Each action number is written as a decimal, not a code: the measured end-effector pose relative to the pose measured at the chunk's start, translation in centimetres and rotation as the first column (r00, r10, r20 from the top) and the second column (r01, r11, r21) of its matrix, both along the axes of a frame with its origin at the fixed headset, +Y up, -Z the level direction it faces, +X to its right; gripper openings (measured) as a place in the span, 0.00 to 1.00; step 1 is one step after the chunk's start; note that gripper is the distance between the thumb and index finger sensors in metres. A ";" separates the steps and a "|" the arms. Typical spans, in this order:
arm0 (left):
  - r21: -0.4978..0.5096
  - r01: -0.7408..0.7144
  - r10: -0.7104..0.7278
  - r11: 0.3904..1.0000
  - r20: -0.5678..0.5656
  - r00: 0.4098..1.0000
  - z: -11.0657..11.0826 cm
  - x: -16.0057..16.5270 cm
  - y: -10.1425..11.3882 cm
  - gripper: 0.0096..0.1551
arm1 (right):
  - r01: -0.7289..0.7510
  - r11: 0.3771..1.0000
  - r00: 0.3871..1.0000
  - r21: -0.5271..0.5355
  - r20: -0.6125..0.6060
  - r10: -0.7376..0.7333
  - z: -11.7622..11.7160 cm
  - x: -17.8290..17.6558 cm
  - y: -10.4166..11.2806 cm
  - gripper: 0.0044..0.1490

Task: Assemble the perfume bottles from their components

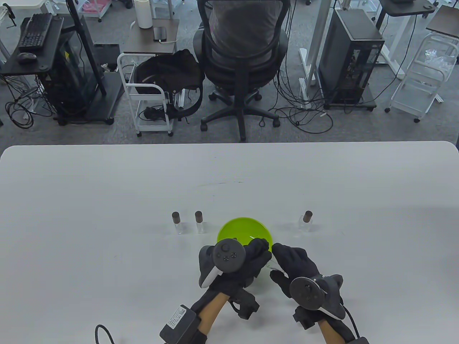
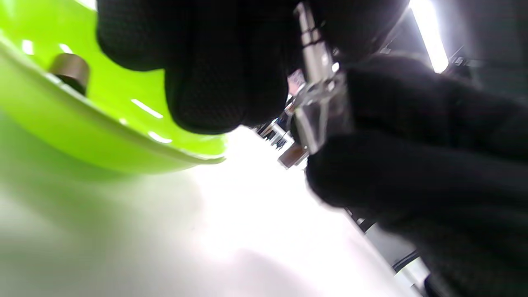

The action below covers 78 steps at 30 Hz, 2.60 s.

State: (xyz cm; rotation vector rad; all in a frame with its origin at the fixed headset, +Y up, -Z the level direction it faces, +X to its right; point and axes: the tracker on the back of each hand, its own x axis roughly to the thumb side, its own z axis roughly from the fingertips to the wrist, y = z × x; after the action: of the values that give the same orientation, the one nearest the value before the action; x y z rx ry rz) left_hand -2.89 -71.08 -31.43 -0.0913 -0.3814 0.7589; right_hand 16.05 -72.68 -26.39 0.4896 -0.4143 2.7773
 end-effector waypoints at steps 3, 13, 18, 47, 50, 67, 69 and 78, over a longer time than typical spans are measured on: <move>0.008 0.053 -0.053 0.999 0.021 0.998 0.1 0.3 0.2 0.29 | -0.028 1.000 1.000 -0.008 -0.010 0.028 -0.1 0.1 -0.1 0.45; 0.360 0.183 -0.230 0.915 0.092 0.969 1.6 1.4 1.1 0.27 | 0.067 0.993 0.995 -0.101 -0.070 -0.075 -0.5 1.2 0.3 0.45; 0.335 0.180 -0.233 0.925 0.123 0.965 1.5 1.2 1.3 0.29 | 0.054 0.996 0.998 -0.073 -0.034 -0.057 -0.6 1.8 0.5 0.45; 0.216 0.929 -0.952 0.300 0.002 0.306 -5.1 4.3 -3.3 0.38 | 0.108 0.992 0.982 -0.058 0.163 -0.097 -1.8 6.5 -0.2 0.45; 0.220 0.932 -0.956 0.287 0.006 0.293 -4.9 4.3 -3.6 0.35 | 0.110 0.992 0.981 -0.064 0.167 -0.098 -1.9 6.6 -0.4 0.45; 0.282 0.787 -0.798 0.548 -0.106 0.593 -2.1 2.4 1.0 0.33 | 0.124 0.987 0.984 -0.104 0.138 -0.109 -1.9 5.7 -0.4 0.46; 0.308 0.697 -0.701 0.648 -0.118 0.704 -1.3 1.9 1.9 0.33 | 0.119 0.987 0.986 -0.106 0.127 -0.105 -1.8 5.5 -0.4 0.45; 0.236 0.071 -0.054 0.969 -0.080 0.995 0.6 -0.3 1.6 0.31 | 0.079 0.991 0.996 -0.110 0.054 -0.073 -1.3 3.9 -0.4 0.46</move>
State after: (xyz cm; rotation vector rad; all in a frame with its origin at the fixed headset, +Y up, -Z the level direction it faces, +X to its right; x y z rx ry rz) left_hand -3.19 -69.50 -30.84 0.1501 -0.3961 0.6474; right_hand 19.90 -73.06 -27.69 0.3709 -0.2795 2.7255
